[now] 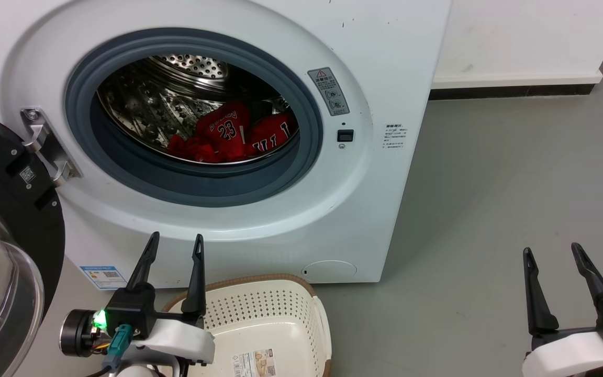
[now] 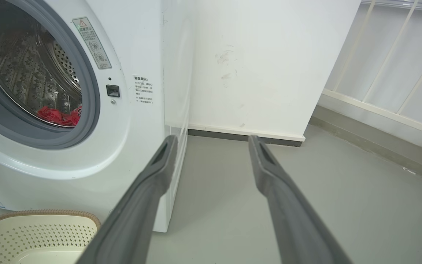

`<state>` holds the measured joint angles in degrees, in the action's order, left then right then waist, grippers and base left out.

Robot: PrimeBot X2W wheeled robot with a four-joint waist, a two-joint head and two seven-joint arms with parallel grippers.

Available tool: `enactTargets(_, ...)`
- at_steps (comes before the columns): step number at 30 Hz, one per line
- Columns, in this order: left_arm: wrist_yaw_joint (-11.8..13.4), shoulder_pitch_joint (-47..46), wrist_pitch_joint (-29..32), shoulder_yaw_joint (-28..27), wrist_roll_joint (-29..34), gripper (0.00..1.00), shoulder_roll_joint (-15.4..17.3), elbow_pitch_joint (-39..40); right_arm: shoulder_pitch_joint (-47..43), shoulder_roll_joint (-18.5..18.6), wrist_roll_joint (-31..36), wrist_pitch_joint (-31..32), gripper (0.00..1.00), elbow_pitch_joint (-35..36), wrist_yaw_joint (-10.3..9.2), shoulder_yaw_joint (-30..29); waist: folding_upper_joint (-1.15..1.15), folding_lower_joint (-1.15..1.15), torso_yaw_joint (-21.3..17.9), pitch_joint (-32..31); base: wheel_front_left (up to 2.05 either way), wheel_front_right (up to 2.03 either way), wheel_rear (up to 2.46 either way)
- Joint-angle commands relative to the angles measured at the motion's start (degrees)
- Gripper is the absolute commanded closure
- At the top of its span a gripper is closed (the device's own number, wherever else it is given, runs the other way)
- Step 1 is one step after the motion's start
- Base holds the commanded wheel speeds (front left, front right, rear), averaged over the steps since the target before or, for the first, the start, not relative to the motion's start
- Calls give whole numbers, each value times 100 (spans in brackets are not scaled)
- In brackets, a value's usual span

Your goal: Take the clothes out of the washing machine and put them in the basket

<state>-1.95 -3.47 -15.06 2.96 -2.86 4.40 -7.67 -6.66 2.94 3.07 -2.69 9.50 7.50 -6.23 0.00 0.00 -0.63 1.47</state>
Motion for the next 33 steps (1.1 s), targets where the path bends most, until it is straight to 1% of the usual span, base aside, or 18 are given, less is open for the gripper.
enactTargets(1,8,8,-18,-2,-17,0,-26,-13,-19,-11,-17,-28,0,-6,-2,-12,0,0,6,-2,0,0,0)
enactTargets(16,34,-94,-18,166,-25,0,-85,-12,-54,-12,-51,34,0,79,-2,-33,0,0,91,14,0,0,0)
enactTargets(21,58,-223,-18,235,-47,0,-111,-43,-33,-11,-79,49,0,148,-2,-55,0,0,150,134,0,0,0)
enactTargets(26,135,-508,-18,299,-81,0,-128,-73,114,-12,-117,54,0,269,-2,-67,0,0,198,478,0,0,0)
enactTargets(33,223,-1236,-17,325,-110,0,-140,-241,584,-12,-141,23,0,441,-2,-29,0,0,122,1431,0,0,0)
